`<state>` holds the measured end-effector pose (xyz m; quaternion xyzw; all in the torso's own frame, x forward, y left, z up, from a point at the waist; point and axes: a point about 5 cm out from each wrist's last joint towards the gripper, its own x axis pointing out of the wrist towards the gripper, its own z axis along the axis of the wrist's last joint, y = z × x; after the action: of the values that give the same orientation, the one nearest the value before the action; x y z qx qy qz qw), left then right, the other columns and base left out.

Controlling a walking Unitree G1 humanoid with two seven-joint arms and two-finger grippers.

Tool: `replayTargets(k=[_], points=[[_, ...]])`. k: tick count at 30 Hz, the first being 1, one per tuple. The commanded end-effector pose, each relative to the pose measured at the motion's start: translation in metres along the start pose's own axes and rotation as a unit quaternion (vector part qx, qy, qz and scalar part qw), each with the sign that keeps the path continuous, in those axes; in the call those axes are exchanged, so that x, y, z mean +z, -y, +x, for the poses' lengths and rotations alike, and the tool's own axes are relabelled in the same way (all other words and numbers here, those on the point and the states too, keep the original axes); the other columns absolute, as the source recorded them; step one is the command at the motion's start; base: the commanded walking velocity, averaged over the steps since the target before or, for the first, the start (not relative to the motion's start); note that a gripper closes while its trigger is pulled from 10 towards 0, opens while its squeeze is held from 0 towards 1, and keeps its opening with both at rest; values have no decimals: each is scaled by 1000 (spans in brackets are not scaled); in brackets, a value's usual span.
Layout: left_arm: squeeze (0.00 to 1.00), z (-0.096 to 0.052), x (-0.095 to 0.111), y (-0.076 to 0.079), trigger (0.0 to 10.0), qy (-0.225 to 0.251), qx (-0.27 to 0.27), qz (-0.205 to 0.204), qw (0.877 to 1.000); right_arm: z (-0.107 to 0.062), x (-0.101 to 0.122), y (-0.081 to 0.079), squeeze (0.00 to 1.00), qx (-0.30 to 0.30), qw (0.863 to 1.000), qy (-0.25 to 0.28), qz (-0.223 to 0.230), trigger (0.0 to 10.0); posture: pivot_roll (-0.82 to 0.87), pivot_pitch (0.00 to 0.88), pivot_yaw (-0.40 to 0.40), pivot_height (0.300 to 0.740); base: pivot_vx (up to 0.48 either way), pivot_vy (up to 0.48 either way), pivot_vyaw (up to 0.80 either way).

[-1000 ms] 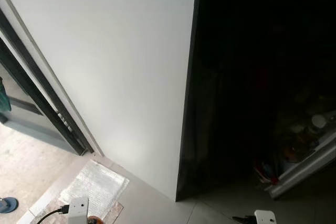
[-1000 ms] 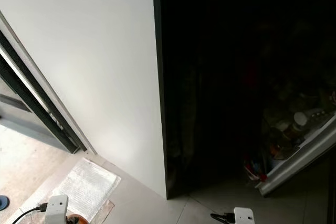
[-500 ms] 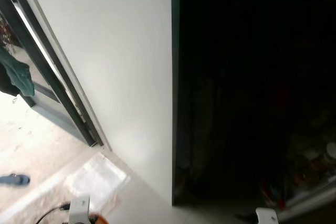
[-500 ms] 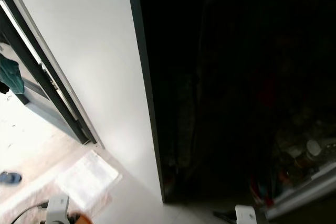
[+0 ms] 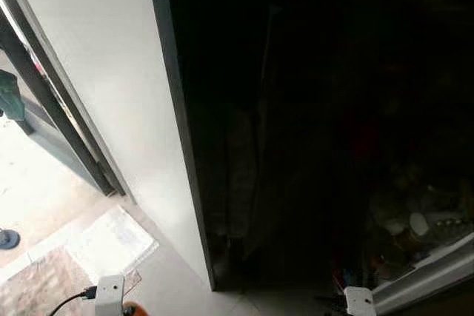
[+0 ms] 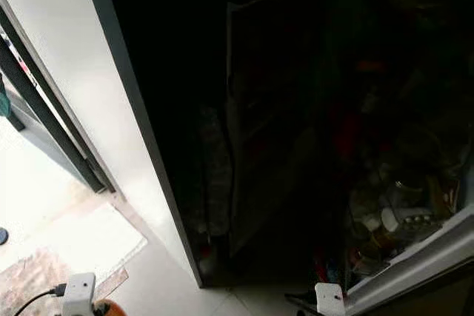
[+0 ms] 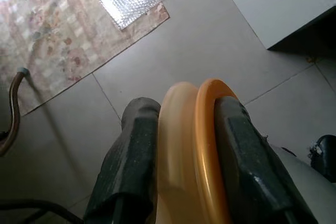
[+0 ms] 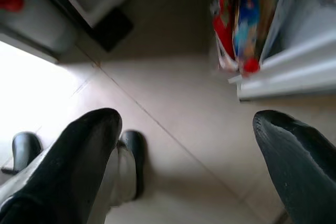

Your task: Restocking fridge

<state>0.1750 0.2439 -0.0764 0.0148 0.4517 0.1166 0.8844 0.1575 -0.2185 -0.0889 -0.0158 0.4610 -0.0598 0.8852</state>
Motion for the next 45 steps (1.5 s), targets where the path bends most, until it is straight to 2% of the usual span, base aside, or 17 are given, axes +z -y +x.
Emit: replayTargets(k=[1, 3, 4, 5, 6, 8, 11, 12, 14, 16, 19, 30, 33, 34, 36, 45], points=[[0, 0, -3, 1, 10000, -6, -4, 9, 1000, 0, 6, 3, 0, -4, 1000, 19, 3, 10000, -206, 12, 40, 740, 0, 0, 0], [0, 0, -3, 1, 10000, -7, -4, 10, 1000, 1, 13, 3, 0, -8, 999, 38, 2, 10000, -210, 10, 40, 740, 0, 0, 0], [0, 0, -3, 2, 10000, -7, -5, 11, 1000, 1, 22, 13, 0, -22, 998, 65, 5, 10000, -213, 10, 40, 740, 0, 0, 0], [0, 0, -3, 2, 10000, -7, -5, 11, 1000, 1, 22, 13, 0, -22, 998, 65, 5, 10000, -213, 10, 40, 740, 0, 0, 0], [0, 0, -3, 2, 10000, -7, -5, 11, 1000, 0, 34, 24, 0, -36, 995, 95, 5, 10000, -214, 12, 40, 740, 0, 0, 0], [0, 0, -4, 2, 10000, -7, -4, 12, 1000, -1, 44, 31, 0, -42, 992, 120, 3, 10000, -215, 16, 39, 740, 0, 0, 0], [0, 0, -4, 2, 10000, -8, -4, 12, 1000, -1, 54, 34, 0, -42, 989, 142, 0, 10000, -217, 23, 38, 740, 0, 0, 0], [0, 0, -4, 2, 10000, -8, -4, 13, 1000, -2, 70, 33, 0, -39, 983, 180, -7, 10000, -217, 23, 38, 740, 0, 0, 0], [0, 0, -4, 2, 10000, -8, -4, 13, 1000, -3, 74, 33, 0, -38, 981, 190, -9, 10000, -217, 23, 38, 740, 0, 0, 0], [0, -1, -4, 1, 10000, -9, -3, 13, 1000, -7, 94, 28, 0, -36, 967, 251, -10, 10000, -215, 33, 39, 740, 0, 0, 0], [0, -1, -5, 1, 10000, -9, -2, 13, 1000, -11, 106, 21, 0, -32, 956, 291, -16, 10000, -217, 35, 39, 740, 0, 0, 0], [0, 0, -5, 4, 10000, -11, -5, 16, 1000, -13, 105, 15, 0, -40, 952, 303, -19, 10000, -219, 39, 35, 740, 0, 0, 0], [0, 0, -5, 4, 10000, -10, -5, 19, 1000, -16, 112, 15, 0, -47, 945, 323, -26, 10000, -218, 40, 35, 740, 0, 0, 0], [0, -1, -5, 4, 10000, -11, -6, 21, 1000, -19, 118, 16, 0, -61, 937, 343, -25, 10000, -219, 40, 37, 740, 0, 0, 0], [0, -1, -6, 4, 10000, -11, -6, 22, 1000, -21, 121, 16, 0, -69, 932, 356, -22, 10000, -219, 40, 37, 740, 0, 0, 0], [0, -1, -6, 4, 10000, -11, -7, 30, 999, -24, 121, 19, 0, -80, 927, 366, -16, 10000, -220, 41, 39, 740, 0, 0, 0]])
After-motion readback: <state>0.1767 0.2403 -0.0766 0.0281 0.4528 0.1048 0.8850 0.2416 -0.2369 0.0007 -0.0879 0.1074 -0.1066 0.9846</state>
